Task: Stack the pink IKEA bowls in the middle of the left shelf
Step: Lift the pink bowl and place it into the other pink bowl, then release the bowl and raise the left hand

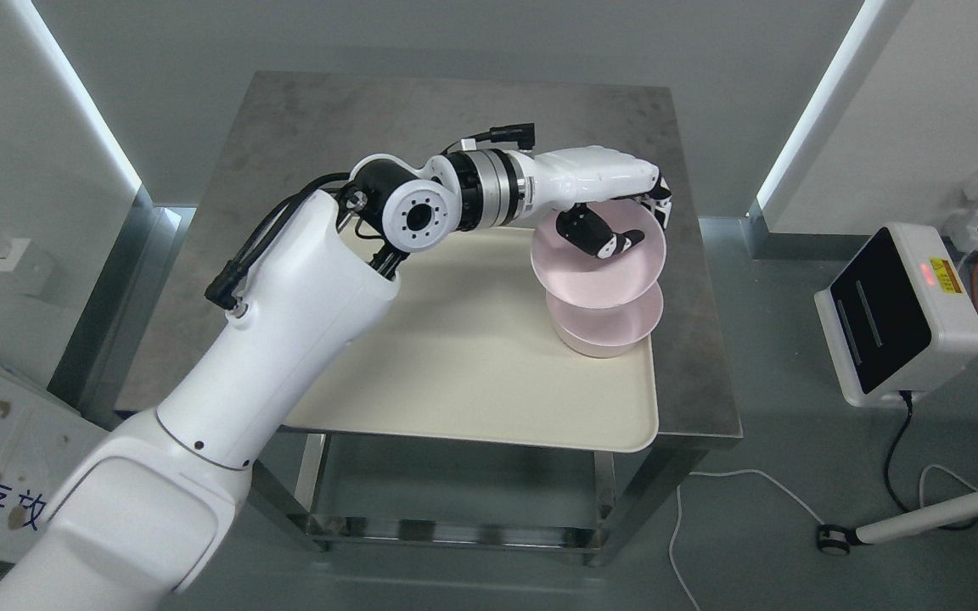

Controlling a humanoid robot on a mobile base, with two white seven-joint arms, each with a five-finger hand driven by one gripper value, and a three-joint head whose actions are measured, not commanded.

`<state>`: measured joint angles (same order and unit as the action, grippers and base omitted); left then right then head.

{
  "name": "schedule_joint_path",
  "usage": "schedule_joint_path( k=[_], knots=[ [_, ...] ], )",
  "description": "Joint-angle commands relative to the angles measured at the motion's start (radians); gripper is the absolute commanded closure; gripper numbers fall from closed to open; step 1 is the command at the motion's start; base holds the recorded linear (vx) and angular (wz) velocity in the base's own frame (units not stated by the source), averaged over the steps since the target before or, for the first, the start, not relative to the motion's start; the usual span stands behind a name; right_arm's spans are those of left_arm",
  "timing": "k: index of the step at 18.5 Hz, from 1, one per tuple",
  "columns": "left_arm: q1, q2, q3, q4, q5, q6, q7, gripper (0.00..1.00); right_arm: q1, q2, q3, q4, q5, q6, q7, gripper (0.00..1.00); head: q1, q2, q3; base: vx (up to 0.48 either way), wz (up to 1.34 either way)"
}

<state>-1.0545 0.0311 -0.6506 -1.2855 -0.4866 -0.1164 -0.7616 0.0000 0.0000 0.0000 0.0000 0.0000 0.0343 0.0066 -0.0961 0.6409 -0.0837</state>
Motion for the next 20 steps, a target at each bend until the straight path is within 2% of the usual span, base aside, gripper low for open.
schedule_joint_path(
  k=[1, 7, 10, 11, 12, 13, 18, 20],
  knots=[
    [-0.036, -0.014, -0.159, 0.026, -0.003, 0.001, 0.001, 0.97, 0.029, -0.017, -0.011, -0.034, 0.0, -0.001, -0.001, 0.0, 0.0, 0.0, 0.0, 0.0, 0.0],
    [-0.036, -0.014, -0.138, 0.086, -0.027, 0.001, 0.005, 0.93, 0.029, -0.017, -0.011, -0.034, 0.0, -0.001, -0.001, 0.0, 0.0, 0.0, 0.0, 0.0, 0.0],
    [-0.036, -0.014, -0.12, 0.097, -0.064, 0.001, 0.008, 0.86, 0.029, -0.017, -0.011, -0.034, 0.0, -0.001, -0.001, 0.0, 0.0, 0.0, 0.0, 0.0, 0.0],
    [-0.036, -0.014, -0.107, 0.097, -0.075, 0.001, 0.008, 0.8, 0.029, -0.017, -0.011, -0.034, 0.0, 0.001, -0.001, 0.0, 0.0, 0.0, 0.0, 0.0, 0.0],
    [-0.036, -0.014, -0.089, 0.097, -0.075, 0.001, 0.008, 0.64, 0.029, -0.017, -0.011, -0.034, 0.0, -0.001, -0.001, 0.0, 0.0, 0.0, 0.0, 0.0, 0.0],
    [-0.036, -0.014, -0.072, 0.1, -0.078, 0.001, 0.008, 0.57, 0.029, -0.017, -0.011, -0.034, 0.0, 0.001, -0.001, 0.0, 0.0, 0.0, 0.0, 0.0, 0.0],
    [-0.045, -0.014, 0.009, 0.141, -0.078, -0.003, 0.01, 0.56, 0.029, -0.017, -0.011, -0.034, 0.0, -0.001, -0.001, 0.0, 0.0, 0.0, 0.0, 0.0, 0.0],
    [-0.045, -0.014, 0.083, 0.138, -0.076, -0.006, 0.01, 0.55, 0.029, -0.017, -0.012, -0.034, 0.0, -0.001, -0.001, 0.0, 0.0, 0.0, 0.0, 0.0, 0.0]
  ],
)
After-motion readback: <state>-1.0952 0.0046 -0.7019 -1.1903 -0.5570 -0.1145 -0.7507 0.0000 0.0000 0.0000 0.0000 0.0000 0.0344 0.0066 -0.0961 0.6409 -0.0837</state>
